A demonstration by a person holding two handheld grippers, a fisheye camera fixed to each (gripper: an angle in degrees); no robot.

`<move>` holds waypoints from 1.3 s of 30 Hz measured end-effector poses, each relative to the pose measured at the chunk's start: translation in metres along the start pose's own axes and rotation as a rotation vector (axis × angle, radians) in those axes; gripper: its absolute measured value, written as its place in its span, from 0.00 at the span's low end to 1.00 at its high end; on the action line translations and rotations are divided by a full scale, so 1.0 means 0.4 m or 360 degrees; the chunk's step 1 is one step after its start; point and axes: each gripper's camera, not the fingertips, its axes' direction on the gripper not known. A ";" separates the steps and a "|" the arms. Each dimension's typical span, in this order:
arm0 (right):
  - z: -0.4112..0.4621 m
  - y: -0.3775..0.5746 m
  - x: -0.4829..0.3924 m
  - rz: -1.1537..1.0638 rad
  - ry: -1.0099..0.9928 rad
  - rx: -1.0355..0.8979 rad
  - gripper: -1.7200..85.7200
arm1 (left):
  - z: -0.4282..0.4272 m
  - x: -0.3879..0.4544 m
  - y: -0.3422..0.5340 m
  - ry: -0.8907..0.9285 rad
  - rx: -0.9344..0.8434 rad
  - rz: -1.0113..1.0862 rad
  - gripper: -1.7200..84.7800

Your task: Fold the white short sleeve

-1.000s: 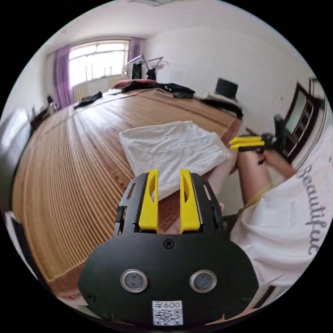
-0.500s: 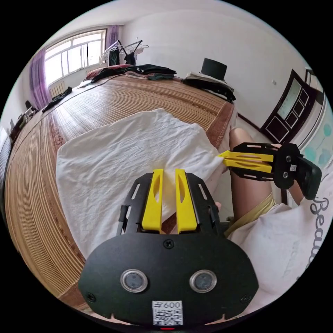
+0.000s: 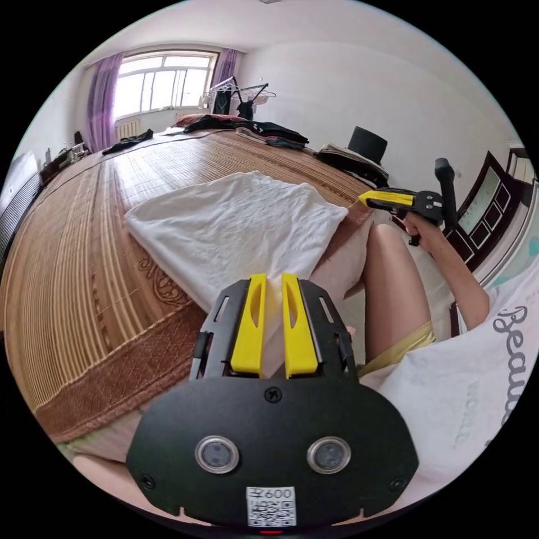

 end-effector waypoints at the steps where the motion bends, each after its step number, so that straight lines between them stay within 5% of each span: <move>1: -0.034 -0.012 0.023 0.0137 -0.0187 0.0130 0.01 | -0.009 -0.002 0.018 -0.0042 0.0058 0.0000 0.04; 7: -0.057 -0.055 -0.084 0.0522 -0.0458 0.0543 0.01 | 0.044 0.060 0.110 -0.0289 0.0501 0.0199 0.03; 10: -0.036 -0.100 -0.077 0.0426 -0.0463 0.0381 0.01 | 0.168 0.070 0.158 -0.0568 0.0273 0.0189 0.03; 15: -0.102 -0.155 0.160 0.0432 -0.0925 0.0390 0.01 | 0.231 -0.009 0.305 -0.0543 0.0415 0.0206 0.03; 20: -0.222 -0.187 0.471 0.0935 -0.0363 0.0333 0.01 | 0.269 -0.068 0.372 -0.0545 0.0411 0.0209 0.03; 25: -0.344 -0.383 0.634 0.0719 -0.0997 0.0587 0.01 | 0.274 -0.054 0.392 -0.0739 0.0414 0.0218 0.03; 28: -0.298 -0.598 0.690 0.0399 -0.1386 0.0261 0.01 | 0.270 0.017 0.368 -0.0552 0.0669 0.0499 0.03; 32: -0.159 -0.864 0.702 0.0001 -0.1604 -0.0371 0.01 | 0.406 0.035 0.242 -0.0261 0.0546 0.0379 0.03; 37: 0.027 -1.033 0.780 0.0094 -0.2135 -0.0595 0.01 | 0.619 -0.004 0.185 -0.0070 0.0242 0.0208 0.02; 39: 0.113 -1.081 0.817 0.0178 -0.2136 -0.0709 0.01 | 0.628 0.007 0.225 -0.0162 0.0344 0.0289 0.02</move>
